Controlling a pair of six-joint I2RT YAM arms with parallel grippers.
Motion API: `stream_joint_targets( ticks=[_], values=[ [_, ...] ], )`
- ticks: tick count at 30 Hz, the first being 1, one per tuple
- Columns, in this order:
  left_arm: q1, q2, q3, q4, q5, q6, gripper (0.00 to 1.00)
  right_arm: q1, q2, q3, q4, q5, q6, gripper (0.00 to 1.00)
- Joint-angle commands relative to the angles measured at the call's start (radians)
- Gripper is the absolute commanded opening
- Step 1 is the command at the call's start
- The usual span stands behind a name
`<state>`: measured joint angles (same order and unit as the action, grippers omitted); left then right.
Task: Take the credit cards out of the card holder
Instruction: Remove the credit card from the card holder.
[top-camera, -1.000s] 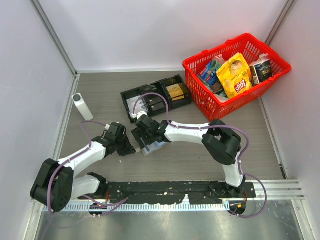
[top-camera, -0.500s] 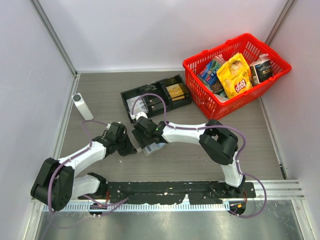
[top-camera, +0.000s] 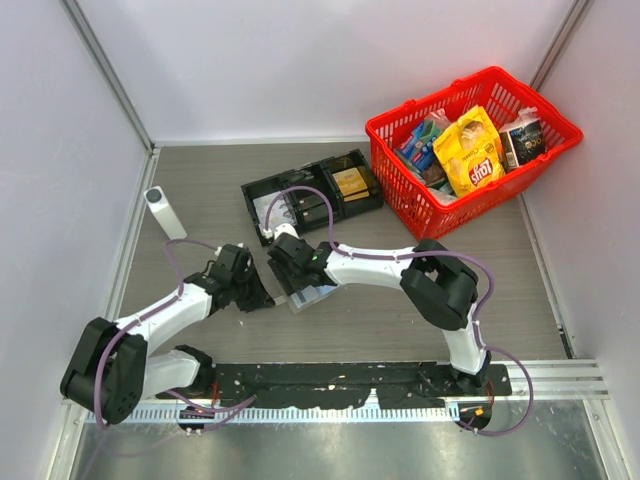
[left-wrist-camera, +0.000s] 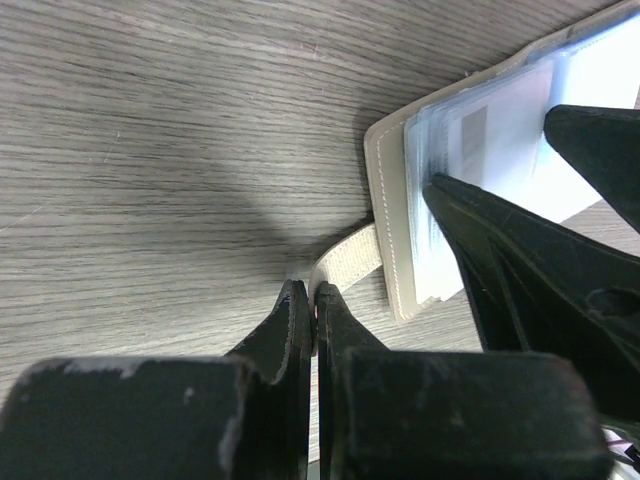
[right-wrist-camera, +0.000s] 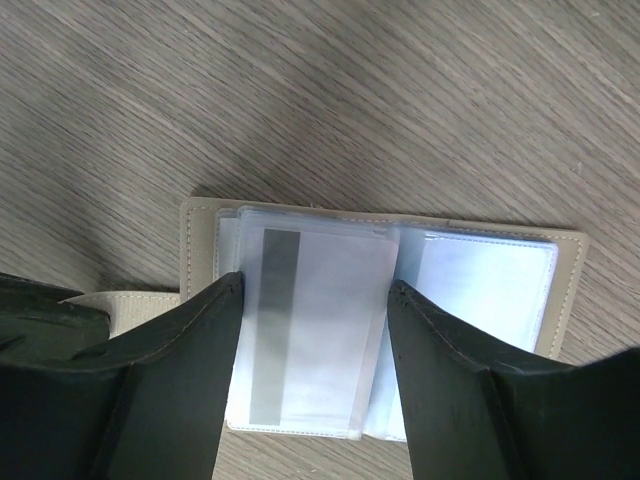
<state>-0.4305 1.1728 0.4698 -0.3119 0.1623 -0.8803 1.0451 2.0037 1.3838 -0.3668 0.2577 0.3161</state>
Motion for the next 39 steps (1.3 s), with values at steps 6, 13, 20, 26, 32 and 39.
stream_joint_targets(
  ticks=[6,13,20,26,32,39],
  values=[
    [0.003,-0.022,-0.002,-0.061,-0.004,0.032,0.0,-0.02,-0.121,0.014,-0.044,0.086,-0.026,0.63],
    [0.004,-0.016,0.003,-0.067,-0.007,0.033,0.0,-0.031,-0.138,-0.009,-0.058,0.092,-0.026,0.63],
    [0.004,-0.01,0.013,-0.081,-0.014,0.037,0.0,-0.062,-0.178,-0.06,-0.058,0.097,-0.023,0.63],
    [0.006,0.005,0.049,-0.108,-0.052,0.049,0.0,-0.118,-0.197,-0.109,-0.06,0.087,-0.02,0.61],
    [0.004,0.053,0.141,-0.168,-0.099,0.063,0.09,-0.154,-0.238,-0.135,-0.037,0.043,-0.02,0.53],
    [0.004,0.018,0.288,-0.277,-0.153,0.083,0.32,-0.209,-0.313,-0.199,0.089,-0.147,0.018,0.38]
  ],
)
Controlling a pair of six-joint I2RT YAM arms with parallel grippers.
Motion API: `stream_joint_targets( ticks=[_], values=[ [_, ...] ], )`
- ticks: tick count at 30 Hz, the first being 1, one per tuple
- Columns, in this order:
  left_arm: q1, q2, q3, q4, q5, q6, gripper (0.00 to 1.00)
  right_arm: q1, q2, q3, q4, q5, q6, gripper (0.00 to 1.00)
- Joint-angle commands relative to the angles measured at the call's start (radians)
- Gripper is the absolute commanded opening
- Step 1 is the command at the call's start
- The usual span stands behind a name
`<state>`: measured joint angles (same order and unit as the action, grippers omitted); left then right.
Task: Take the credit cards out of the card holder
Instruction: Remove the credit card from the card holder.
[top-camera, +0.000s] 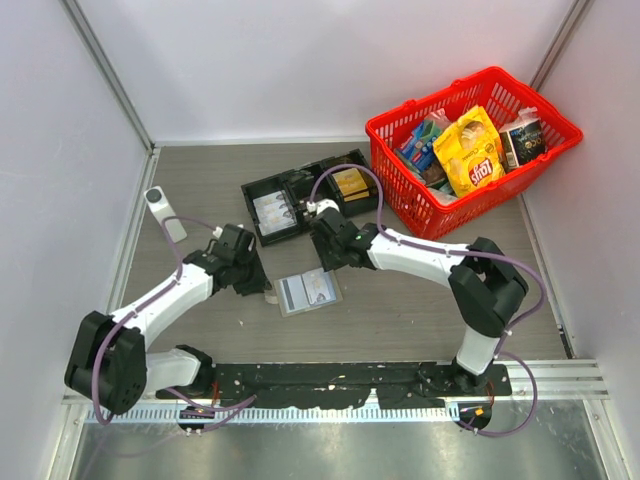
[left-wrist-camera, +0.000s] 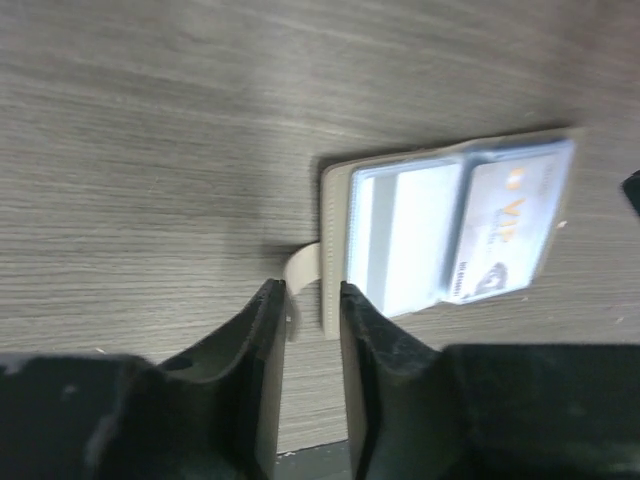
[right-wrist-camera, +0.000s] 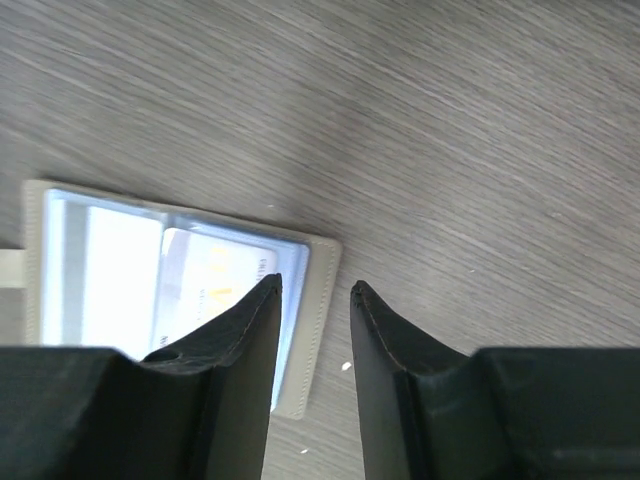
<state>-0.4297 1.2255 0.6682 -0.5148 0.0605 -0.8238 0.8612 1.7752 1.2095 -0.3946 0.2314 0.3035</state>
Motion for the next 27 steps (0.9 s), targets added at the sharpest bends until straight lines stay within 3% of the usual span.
stream_joint_targets(
  ticks=[1,6,12,21,27],
  values=[
    [0.005,-0.044,0.108,-0.092,-0.083,0.026,0.36,-0.037,-0.089,-0.043,0.128,-0.162,0.045,0.37],
    [0.003,-0.084,0.191,-0.148,-0.097,0.015,0.49,-0.089,-0.118,-0.12,0.246,-0.346,0.1,0.31],
    [-0.009,-0.077,0.202,-0.064,0.039,-0.046,0.52,-0.122,-0.096,-0.191,0.35,-0.46,0.152,0.24],
    [-0.067,0.061,0.163,0.139,0.163,-0.123,0.39,-0.152,-0.051,-0.261,0.431,-0.524,0.174,0.2],
    [-0.096,0.175,0.162,0.22,0.19,-0.147,0.36,-0.166,-0.017,-0.301,0.444,-0.535,0.177,0.18]
  ],
)
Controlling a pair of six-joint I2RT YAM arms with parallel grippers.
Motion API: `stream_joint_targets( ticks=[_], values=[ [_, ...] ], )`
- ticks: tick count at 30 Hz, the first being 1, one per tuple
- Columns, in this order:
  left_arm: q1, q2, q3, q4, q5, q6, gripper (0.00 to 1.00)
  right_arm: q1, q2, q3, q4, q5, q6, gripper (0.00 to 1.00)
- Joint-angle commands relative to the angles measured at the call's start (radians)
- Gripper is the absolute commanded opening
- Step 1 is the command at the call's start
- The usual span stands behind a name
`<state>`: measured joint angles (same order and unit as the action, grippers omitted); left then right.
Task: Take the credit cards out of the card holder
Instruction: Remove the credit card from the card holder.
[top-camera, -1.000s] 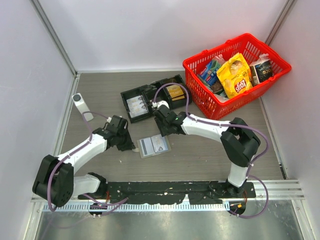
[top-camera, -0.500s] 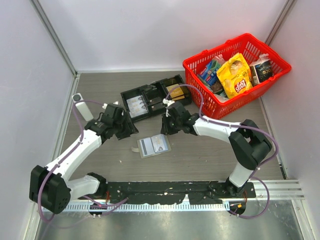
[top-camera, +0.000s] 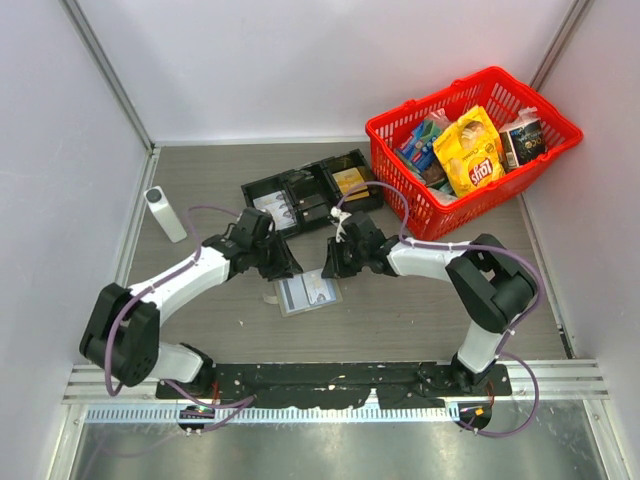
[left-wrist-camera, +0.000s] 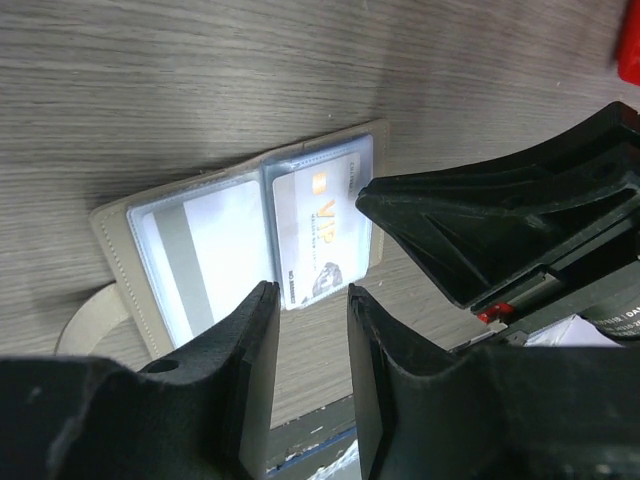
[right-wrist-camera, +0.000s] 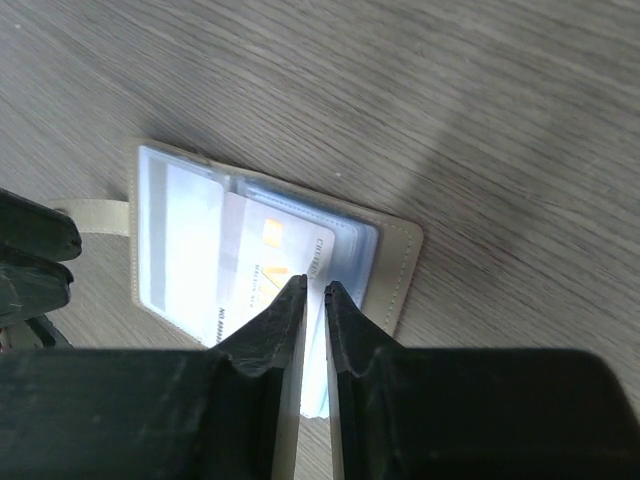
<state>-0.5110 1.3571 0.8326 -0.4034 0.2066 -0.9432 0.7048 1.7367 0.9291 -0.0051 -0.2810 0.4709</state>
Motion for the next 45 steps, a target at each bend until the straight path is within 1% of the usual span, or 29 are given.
stream_joint_targets(
  ticks=[1,8,13,16,26,31,36,45],
  values=[
    [-0.02,0.06,-0.001,0.118,0.047,-0.028,0.36,-0.011,0.024,-0.03,0.056,-0.023,0.009,0.18],
    [-0.032,0.164,-0.004,0.161,0.063,-0.037,0.36,-0.024,0.046,-0.058,0.06,-0.023,0.005,0.16],
    [-0.031,0.212,-0.013,0.169,0.048,-0.04,0.37,-0.03,0.046,-0.062,0.06,-0.023,-0.002,0.16],
    [-0.032,0.243,-0.018,0.184,0.066,-0.043,0.38,-0.031,0.044,-0.065,0.06,-0.023,-0.003,0.16],
    [-0.05,0.292,-0.029,0.235,0.093,-0.077,0.37,-0.039,0.046,-0.065,0.065,-0.03,-0.002,0.16],
    [-0.049,0.306,-0.058,0.296,0.117,-0.104,0.36,-0.042,0.044,-0.067,0.067,-0.034,-0.003,0.16],
    [-0.05,0.289,-0.095,0.371,0.131,-0.132,0.29,-0.045,0.044,-0.075,0.068,-0.034,-0.002,0.15],
    [-0.049,0.235,-0.136,0.498,0.129,-0.167,0.09,-0.045,0.038,-0.088,0.071,-0.03,-0.002,0.16]
  ],
)
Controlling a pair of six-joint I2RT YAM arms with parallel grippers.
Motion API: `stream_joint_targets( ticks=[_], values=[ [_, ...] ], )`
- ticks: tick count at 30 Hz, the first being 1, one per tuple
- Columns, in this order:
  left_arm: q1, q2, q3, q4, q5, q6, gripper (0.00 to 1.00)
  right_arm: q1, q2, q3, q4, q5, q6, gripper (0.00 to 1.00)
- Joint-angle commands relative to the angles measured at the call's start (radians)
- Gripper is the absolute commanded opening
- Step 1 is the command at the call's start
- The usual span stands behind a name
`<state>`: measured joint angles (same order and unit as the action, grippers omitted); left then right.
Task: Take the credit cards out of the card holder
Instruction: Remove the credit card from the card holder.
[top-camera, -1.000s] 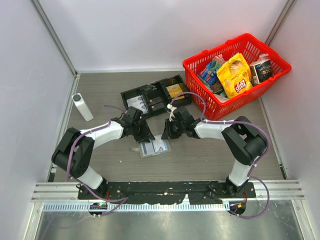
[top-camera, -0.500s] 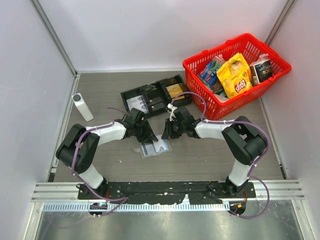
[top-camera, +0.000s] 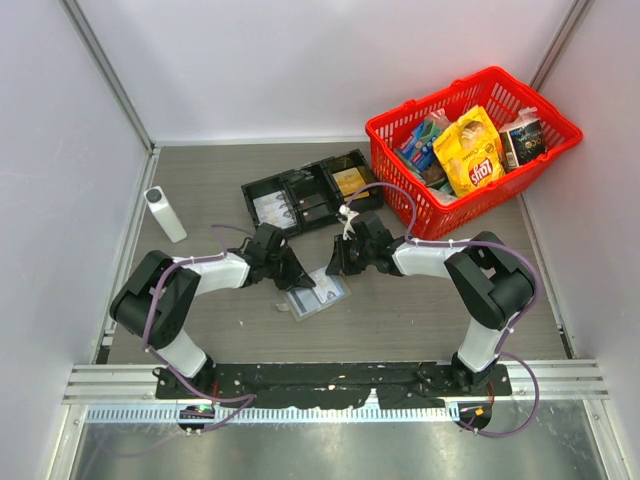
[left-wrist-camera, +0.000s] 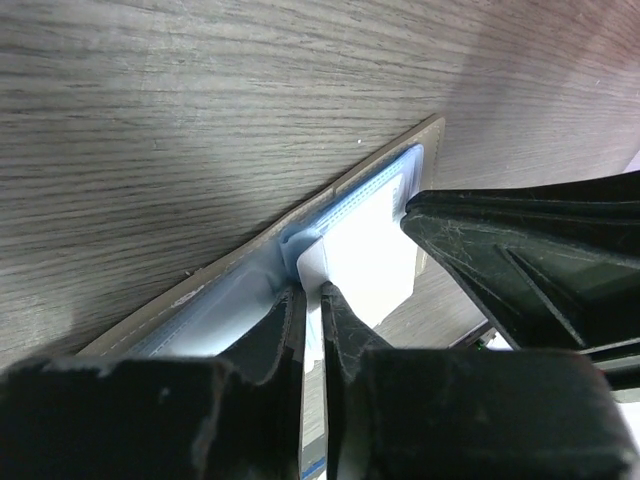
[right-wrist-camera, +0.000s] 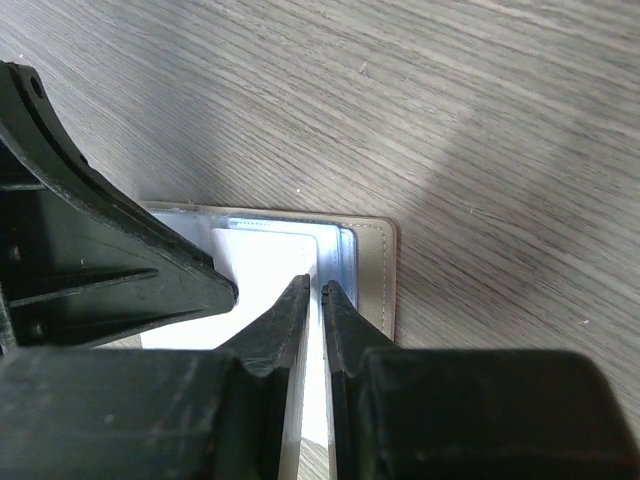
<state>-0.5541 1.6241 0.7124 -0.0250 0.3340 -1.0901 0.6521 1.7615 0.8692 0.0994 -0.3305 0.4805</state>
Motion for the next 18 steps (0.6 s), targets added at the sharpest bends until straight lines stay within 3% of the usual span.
stream_joint_targets(
  ticks=[1,7,18],
  values=[
    [-0.007,-0.036,-0.017,0.123,0.0,-0.021,0.07,0.007,0.012,-0.03,-0.033,0.019,-0.013,0.15],
    [-0.007,-0.087,-0.037,0.103,-0.007,-0.019,0.0,0.006,0.013,-0.038,-0.035,0.031,-0.016,0.15],
    [-0.004,-0.179,-0.062,-0.064,-0.039,0.007,0.0,0.003,0.015,-0.047,-0.033,0.051,-0.023,0.15]
  ],
)
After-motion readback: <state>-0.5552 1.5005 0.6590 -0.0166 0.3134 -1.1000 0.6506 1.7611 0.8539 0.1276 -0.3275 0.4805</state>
